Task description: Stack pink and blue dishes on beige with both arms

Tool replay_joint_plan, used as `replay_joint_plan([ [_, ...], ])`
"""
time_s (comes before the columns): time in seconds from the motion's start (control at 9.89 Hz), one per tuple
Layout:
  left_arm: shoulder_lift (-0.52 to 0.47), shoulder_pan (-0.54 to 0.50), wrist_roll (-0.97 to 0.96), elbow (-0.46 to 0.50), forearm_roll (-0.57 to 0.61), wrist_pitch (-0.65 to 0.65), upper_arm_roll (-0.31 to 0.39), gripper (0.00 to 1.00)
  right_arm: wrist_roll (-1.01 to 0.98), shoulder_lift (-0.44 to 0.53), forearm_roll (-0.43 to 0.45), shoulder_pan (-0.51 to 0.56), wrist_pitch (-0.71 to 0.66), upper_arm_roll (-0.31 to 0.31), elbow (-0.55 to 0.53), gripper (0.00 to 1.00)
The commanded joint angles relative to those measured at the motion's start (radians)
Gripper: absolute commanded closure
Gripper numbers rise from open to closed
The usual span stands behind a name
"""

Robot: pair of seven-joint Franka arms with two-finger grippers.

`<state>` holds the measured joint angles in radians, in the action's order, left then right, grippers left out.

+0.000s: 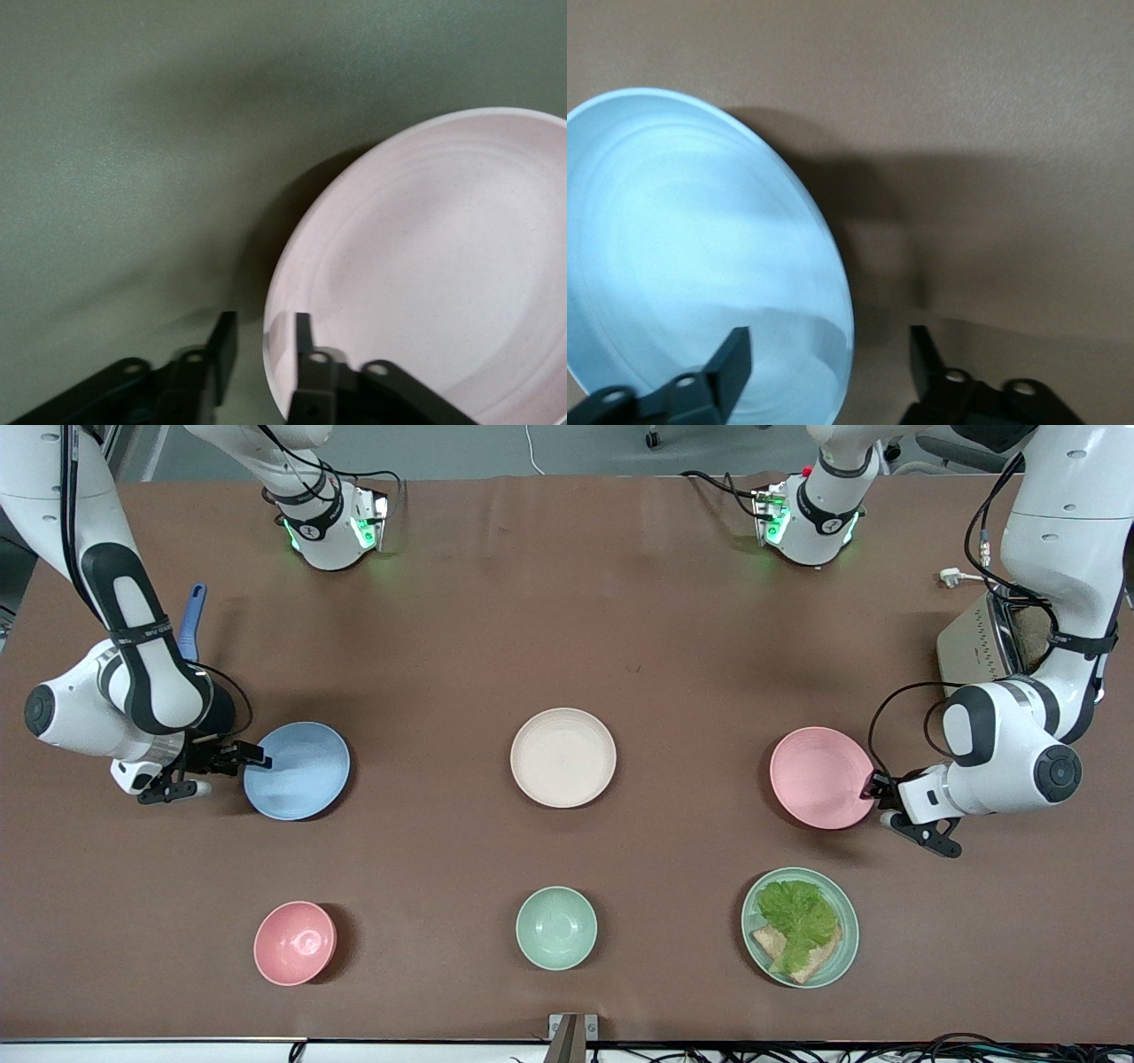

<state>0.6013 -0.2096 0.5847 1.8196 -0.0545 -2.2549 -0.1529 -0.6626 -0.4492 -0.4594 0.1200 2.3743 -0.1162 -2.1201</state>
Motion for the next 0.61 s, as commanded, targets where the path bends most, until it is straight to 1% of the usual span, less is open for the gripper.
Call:
replay_joint_plan([
  [0.0, 0.017, 0.004, 0.010, 0.012, -0.011, -0.025, -0.005, 1.00, -0.026, 0.021, -0.073, 0.004, 0.005, 0.001, -0.034, 0.59],
  [0.1, 0.018, 0.004, 0.010, 0.010, -0.011, -0.025, -0.005, 1.00, -0.026, 0.021, -0.096, 0.004, 0.002, 0.001, -0.034, 0.85],
  [0.2, 0.012, 0.006, 0.004, 0.010, -0.011, -0.022, -0.007, 1.00, -0.029, 0.021, -0.096, 0.004, 0.002, 0.000, -0.031, 0.99],
  [0.3, -0.014, 0.001, 0.000, 0.006, -0.013, -0.002, -0.039, 1.00, -0.055, 0.021, -0.096, 0.007, 0.003, 0.000, -0.027, 1.00],
  [0.4, -0.053, 0.004, -0.043, 0.000, -0.013, 0.042, -0.065, 1.00, -0.061, 0.021, -0.096, 0.007, 0.000, -0.014, -0.023, 1.00],
  [0.51, -0.101, 0.010, -0.147, -0.006, -0.008, 0.098, -0.109, 1.00, -0.055, 0.023, -0.096, 0.004, -0.010, -0.023, -0.017, 1.00],
])
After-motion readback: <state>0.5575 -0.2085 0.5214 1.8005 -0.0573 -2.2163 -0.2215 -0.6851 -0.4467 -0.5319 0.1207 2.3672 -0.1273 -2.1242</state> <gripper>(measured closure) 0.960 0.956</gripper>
